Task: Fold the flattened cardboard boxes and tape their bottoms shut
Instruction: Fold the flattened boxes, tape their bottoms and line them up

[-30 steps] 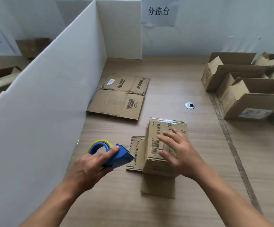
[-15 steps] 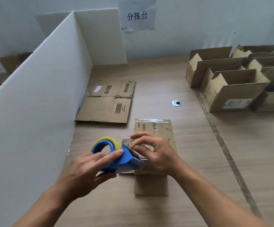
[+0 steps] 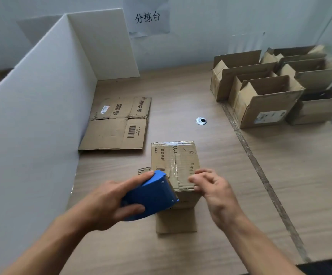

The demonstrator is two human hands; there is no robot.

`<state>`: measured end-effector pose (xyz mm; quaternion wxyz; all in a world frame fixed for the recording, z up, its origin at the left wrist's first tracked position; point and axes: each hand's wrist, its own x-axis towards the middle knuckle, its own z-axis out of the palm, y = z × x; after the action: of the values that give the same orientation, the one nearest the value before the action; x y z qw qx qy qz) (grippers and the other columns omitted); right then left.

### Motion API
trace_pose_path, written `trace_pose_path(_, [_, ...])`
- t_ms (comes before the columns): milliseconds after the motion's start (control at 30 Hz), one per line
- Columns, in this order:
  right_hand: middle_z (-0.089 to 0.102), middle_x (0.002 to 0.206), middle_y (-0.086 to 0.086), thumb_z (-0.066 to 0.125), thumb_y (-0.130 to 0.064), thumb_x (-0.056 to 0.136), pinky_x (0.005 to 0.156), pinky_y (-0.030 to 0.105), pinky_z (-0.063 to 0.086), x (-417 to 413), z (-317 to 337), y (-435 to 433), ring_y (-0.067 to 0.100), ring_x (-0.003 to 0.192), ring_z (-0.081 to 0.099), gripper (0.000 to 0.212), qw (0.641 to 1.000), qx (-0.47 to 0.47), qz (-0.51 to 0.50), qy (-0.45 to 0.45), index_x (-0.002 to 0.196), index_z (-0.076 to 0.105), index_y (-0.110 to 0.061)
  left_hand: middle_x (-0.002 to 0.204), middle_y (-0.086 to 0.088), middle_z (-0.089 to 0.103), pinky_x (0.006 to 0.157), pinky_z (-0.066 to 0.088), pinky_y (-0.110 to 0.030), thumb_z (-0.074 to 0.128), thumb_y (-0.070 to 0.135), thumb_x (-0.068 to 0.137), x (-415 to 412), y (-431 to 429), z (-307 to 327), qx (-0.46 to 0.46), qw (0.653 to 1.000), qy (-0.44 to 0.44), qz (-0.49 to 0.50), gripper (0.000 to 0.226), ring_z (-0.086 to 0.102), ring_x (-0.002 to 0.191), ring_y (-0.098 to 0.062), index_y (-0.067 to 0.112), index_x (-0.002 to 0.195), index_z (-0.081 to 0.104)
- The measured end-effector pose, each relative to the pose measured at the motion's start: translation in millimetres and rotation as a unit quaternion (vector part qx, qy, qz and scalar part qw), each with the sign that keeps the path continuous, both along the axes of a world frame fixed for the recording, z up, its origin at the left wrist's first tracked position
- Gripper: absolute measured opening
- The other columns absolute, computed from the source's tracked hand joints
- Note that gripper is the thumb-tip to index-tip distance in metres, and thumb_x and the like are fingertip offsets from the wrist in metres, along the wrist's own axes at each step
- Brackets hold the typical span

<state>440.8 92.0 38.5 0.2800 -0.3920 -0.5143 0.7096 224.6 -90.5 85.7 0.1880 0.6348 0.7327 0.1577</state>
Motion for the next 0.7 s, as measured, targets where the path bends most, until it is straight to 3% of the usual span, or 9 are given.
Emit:
trace_pose_path(100, [0.062, 0.107, 0.006, 0.067, -0.006, 0.090, 0.078, 0.030, 0.043, 33.1, -10.2, 28.6, 0.014, 0.096, 0.060, 0.019, 0.993, -0.052, -0.110, 0.000, 0.073, 0.072, -0.013, 0.113, 0.016, 0.065, 0.081, 0.048, -0.018, 0.061, 0.062, 0.076, -20.4, -6.3, 5.4, -0.061, 0.997, -0.035, 0.017, 0.077, 0.059, 0.088, -0.001, 0.075, 0.137, 0.017])
trace_pose_path(233, [0.069, 0.092, -0.001, 0.066, -0.007, 0.091, 0.076, 0.030, 0.042, 51.3, -26.0, 32.6, 0.009, 0.091, 0.060, 0.014, 0.987, -0.078, -0.120, -0.072, 0.078, 0.069, -0.011, 0.111, 0.023, 0.064, 0.082, 0.050, -0.021, 0.064, 0.063, 0.071, -32.9, 11.5, 20.6, -0.123, 0.991, -0.051, -0.008, 0.072, 0.060, 0.092, 0.003, 0.077, 0.132, 0.027])
trace_pose_path(433, [0.059, 0.084, 0.002, 0.070, -0.017, 0.091, 0.072, 0.031, 0.043, 40.0, -45.4, 16.8, 0.010, 0.078, 0.050, 0.018, 0.982, -0.099, -0.119, -0.104, 0.075, 0.063, -0.013, 0.107, 0.027, 0.061, 0.080, 0.046, -0.015, 0.069, 0.058, 0.075, -43.3, 48.1, 36.9, -0.207, 0.978, -0.020, -0.009, 0.058, 0.056, 0.090, 0.013, 0.072, 0.122, 0.039])
trace_pose_path(700, [0.063, 0.083, 0.004, 0.072, -0.017, 0.089, 0.074, 0.033, 0.042, 31.3, -51.2, 14.0, 0.014, 0.080, 0.051, 0.016, 0.978, -0.104, -0.149, -0.106, 0.075, 0.067, -0.012, 0.110, 0.024, 0.067, 0.092, 0.050, -0.028, 0.074, 0.059, 0.075, -49.9, 52.4, 47.2, -0.257, 0.965, -0.056, 0.005, 0.058, 0.063, 0.097, 0.004, 0.075, 0.122, 0.043])
